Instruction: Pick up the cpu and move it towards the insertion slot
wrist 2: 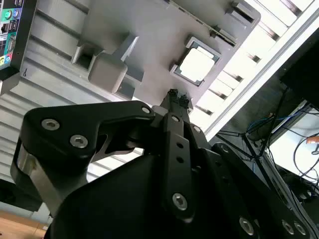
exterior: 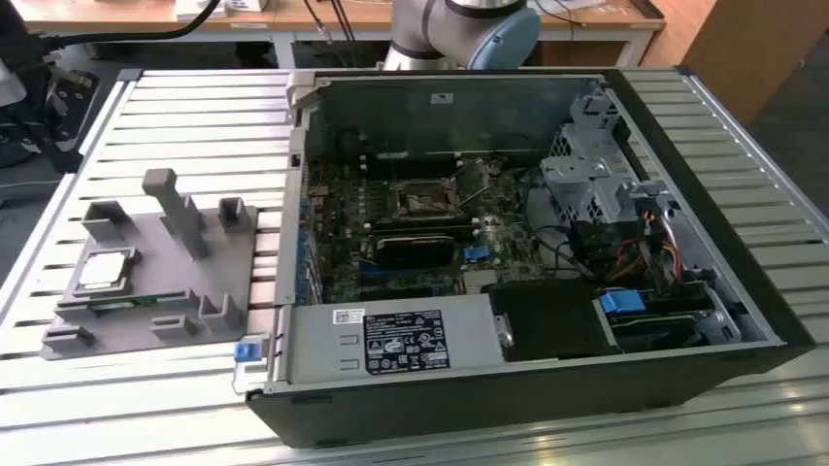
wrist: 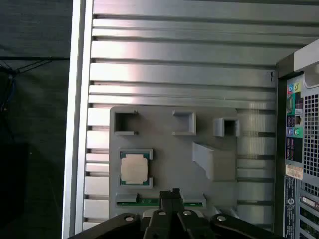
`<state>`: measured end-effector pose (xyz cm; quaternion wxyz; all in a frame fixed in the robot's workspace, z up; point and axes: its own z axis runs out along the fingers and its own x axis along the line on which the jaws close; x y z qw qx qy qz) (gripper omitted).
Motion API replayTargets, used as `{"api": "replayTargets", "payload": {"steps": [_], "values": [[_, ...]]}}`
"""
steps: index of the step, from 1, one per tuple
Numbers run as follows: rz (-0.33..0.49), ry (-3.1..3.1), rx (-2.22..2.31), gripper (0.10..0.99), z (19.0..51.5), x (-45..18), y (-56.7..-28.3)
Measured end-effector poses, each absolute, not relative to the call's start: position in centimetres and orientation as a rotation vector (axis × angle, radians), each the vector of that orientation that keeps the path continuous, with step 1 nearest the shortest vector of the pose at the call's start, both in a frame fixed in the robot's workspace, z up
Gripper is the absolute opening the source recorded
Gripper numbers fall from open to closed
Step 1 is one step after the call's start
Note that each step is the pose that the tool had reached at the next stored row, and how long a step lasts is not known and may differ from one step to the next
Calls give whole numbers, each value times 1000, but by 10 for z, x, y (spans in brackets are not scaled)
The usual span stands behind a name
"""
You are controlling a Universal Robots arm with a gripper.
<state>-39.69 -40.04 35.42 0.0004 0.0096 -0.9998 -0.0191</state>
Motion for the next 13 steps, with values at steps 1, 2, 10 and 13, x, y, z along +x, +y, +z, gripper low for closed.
{"api": "replayTargets", "payload": {"steps": [1,2,10,13], "values": [[-60,-3140,30,106,354,-397,-400],[-60,-3140,30,106,354,-397,-400],[-60,-3140,30,106,354,-399,-400],[-60,-3140,30,106,354,-402,-400]]}}
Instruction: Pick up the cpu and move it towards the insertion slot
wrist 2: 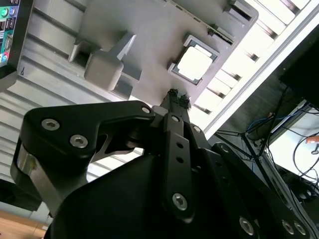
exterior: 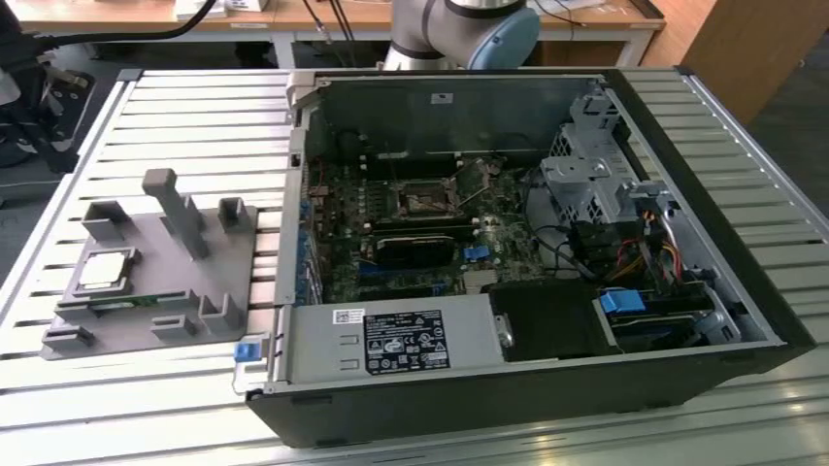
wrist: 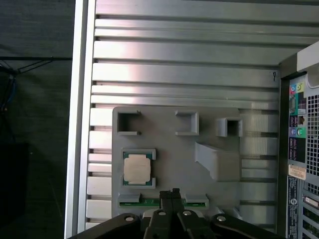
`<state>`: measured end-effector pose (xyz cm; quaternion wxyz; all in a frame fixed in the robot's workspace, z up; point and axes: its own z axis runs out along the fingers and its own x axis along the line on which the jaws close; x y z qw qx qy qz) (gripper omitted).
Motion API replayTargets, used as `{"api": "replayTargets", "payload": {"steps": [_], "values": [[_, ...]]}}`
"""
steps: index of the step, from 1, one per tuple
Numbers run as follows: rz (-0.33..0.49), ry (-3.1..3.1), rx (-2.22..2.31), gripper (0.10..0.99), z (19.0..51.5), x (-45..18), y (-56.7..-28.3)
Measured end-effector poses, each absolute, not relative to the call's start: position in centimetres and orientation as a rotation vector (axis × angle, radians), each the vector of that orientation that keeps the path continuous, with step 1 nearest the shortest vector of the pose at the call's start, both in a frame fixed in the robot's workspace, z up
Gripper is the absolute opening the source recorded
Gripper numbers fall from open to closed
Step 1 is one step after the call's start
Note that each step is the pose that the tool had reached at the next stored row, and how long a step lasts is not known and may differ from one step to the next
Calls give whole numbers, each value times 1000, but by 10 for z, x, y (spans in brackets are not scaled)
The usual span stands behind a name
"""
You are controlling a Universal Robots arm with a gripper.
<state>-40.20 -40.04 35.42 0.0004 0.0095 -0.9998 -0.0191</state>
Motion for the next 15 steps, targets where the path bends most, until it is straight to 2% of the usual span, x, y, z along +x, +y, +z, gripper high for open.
{"api": "replayTargets", "payload": {"steps": [14,15], "values": [[-58,-3140,31,114,349,-426,-402],[-58,-3140,31,235,348,-426,-403]]}}
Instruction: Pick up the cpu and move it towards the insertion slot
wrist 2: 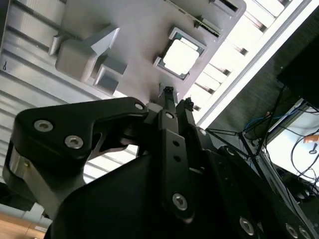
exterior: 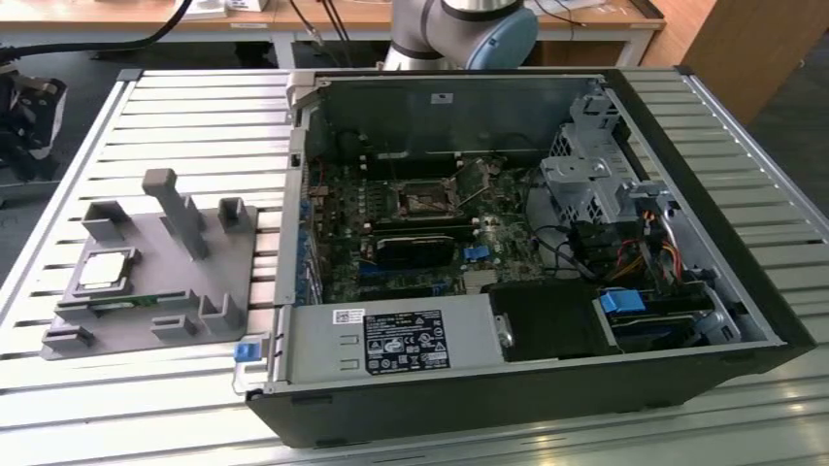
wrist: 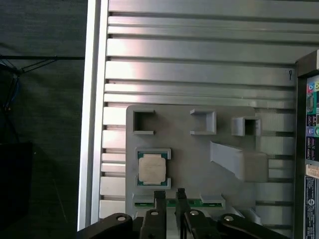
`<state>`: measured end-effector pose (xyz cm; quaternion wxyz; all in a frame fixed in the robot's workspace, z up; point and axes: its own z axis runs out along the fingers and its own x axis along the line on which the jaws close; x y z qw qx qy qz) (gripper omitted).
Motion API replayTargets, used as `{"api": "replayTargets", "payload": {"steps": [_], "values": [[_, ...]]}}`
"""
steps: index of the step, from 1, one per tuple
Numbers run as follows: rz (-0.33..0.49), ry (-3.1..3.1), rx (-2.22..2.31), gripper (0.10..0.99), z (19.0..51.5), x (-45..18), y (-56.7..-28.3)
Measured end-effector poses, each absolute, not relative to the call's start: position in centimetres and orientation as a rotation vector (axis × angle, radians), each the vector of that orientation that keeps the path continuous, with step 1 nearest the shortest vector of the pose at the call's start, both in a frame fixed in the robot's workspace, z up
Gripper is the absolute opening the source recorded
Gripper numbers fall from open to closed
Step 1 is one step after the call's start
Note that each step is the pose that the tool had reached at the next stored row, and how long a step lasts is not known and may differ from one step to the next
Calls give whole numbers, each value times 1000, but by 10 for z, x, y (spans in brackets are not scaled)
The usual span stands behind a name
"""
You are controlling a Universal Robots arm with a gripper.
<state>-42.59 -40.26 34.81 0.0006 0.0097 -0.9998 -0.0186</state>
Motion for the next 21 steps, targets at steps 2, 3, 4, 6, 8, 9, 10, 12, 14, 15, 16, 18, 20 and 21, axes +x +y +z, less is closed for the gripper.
{"api": "replayTargets", "payload": {"steps": [2,3,4,6,8,9,10,12,14,15,16,18,20,21], "values": [[-58,-3140,30,294,345,-426,-404],[-58,-3140,30,294,344,-426,-404],[-58,-3140,30,353,342,-427,-404],[-58,-3139,30,412,339,-427,-404],[-58,-3139,31,467,337,-427,-404],[-58,-3139,30,525,335,-427,-404],[-58,-3139,30,584,334,-427,-405],[-58,-3139,30,647,331,-427,-405],[-58,-3139,30,647,327,-427,-405],[-58,-3139,30,647,326,-427,-405],[-58,-3139,30,647,325,-427,-405],[-58,-3139,30,647,322,-427,-405],[-58,-3139,30,647,321,-427,-405],[-58,-3139,30,647,320,-427,-405]]}}
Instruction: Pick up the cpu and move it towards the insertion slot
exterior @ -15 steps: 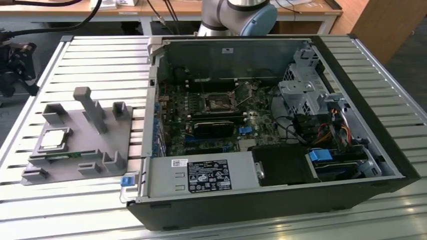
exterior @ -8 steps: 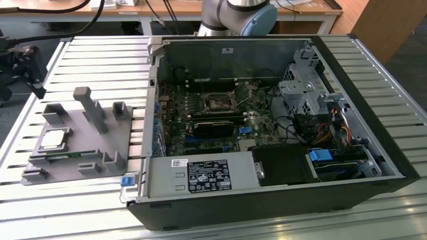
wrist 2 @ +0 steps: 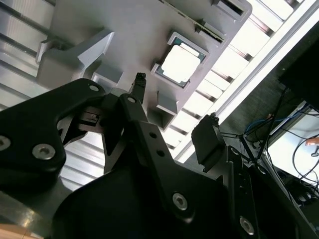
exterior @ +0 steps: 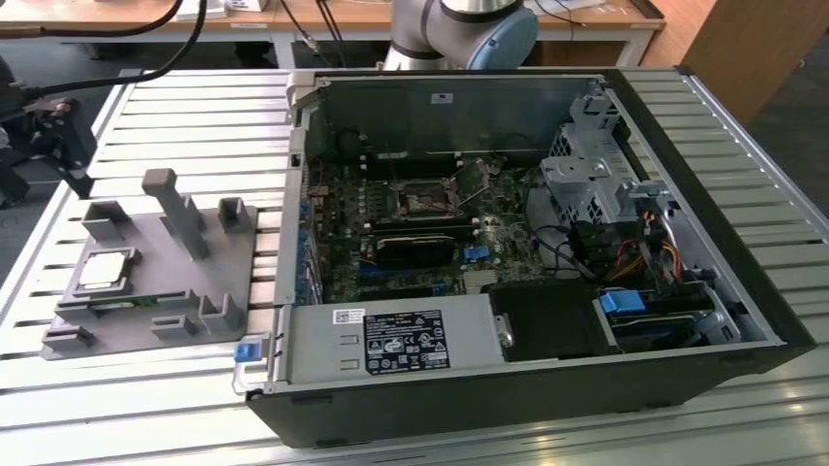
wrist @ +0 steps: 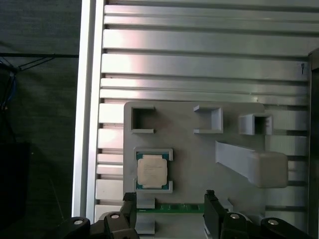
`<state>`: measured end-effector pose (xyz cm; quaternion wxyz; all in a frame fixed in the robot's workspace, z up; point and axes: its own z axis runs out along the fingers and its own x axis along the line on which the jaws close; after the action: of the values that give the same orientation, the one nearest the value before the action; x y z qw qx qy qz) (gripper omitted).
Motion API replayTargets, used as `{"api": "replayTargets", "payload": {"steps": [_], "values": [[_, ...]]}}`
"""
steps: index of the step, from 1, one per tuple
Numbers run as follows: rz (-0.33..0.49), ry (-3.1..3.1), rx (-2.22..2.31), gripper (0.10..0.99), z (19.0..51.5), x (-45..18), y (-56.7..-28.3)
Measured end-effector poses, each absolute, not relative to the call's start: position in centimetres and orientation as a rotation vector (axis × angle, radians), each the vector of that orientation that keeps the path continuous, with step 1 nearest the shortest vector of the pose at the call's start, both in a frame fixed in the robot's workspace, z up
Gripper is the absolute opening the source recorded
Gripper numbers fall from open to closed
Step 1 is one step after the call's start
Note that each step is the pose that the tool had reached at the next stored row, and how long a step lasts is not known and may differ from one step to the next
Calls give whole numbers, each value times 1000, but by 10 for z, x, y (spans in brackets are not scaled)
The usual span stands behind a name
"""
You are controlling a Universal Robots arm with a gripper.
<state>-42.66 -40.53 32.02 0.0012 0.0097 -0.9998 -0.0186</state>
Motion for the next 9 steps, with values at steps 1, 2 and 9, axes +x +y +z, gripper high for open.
{"api": "replayTargets", "payload": {"steps": [1,2,9], "values": [[-58,-3139,30,647,320,-427,-405],[-58,-3138,30,647,319,-427,-405],[-58,-3139,31,647,316,-427,-405]]}}
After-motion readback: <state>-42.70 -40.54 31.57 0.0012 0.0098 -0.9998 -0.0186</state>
